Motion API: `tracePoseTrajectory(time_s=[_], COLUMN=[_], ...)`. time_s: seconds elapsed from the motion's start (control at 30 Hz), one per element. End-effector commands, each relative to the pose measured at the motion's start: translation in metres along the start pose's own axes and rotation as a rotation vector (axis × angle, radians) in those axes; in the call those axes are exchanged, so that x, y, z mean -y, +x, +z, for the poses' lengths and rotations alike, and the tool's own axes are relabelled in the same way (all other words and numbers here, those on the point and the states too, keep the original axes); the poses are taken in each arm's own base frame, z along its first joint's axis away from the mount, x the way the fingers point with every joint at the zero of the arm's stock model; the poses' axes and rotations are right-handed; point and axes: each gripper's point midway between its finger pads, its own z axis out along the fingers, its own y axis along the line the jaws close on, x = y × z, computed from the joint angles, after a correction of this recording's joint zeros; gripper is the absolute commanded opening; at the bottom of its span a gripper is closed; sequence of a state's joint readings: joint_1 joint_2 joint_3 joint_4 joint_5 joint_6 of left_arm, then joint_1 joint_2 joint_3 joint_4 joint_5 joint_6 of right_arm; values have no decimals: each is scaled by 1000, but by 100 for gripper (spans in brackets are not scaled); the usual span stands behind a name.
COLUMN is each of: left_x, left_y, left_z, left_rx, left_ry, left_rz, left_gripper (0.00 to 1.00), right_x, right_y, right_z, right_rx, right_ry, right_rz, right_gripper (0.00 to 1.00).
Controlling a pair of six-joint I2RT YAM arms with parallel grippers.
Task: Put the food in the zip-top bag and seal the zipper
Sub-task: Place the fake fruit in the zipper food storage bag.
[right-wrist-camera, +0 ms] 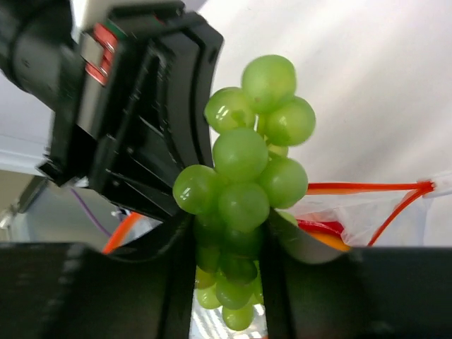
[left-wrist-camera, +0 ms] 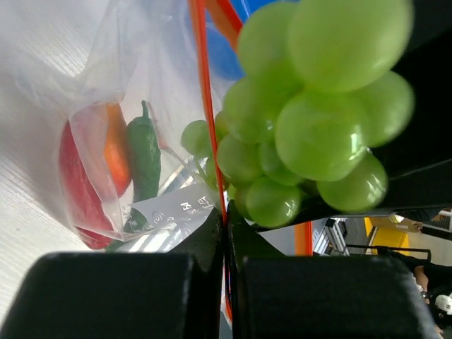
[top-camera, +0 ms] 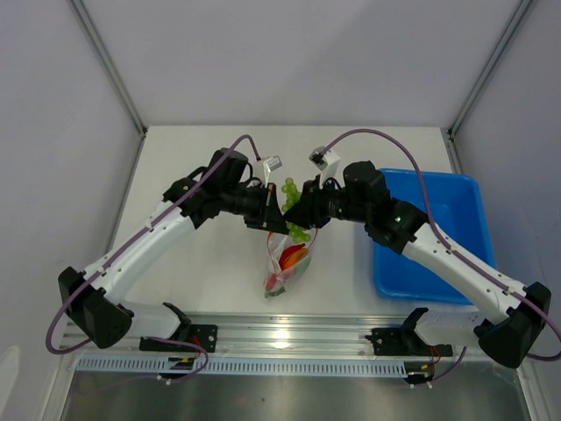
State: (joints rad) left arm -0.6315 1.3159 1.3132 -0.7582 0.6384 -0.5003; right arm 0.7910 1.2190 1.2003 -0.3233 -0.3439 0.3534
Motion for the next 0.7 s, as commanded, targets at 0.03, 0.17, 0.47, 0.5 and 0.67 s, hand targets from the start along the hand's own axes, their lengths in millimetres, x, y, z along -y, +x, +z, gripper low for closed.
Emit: tracePoseTrajectory(time_s=[0.03,0.17,0.47,0.5,0.67], left_x=[18,17,16,15,12], left_y=[-15,-17,-19,-19,-16], left_z=[-3,-2,5,6,5], left_rx=[36,46,17,14,2], left_ry=[74,69,82,79,59], left_rz=[15,14,6,4,20], left_gripper=[0,1,1,1,0], right_x=[-2,0,-2,0,8], right_y=[-3,1,-12,-14,-41], right_z=[-10,-14,-24,-24,-35], right_rx=[39,40,57,57,88], right_ry=[11,29,91,103,185], right_rz=[-40,-39,-55,-57,-68], right_gripper=[43,63,82,82,86])
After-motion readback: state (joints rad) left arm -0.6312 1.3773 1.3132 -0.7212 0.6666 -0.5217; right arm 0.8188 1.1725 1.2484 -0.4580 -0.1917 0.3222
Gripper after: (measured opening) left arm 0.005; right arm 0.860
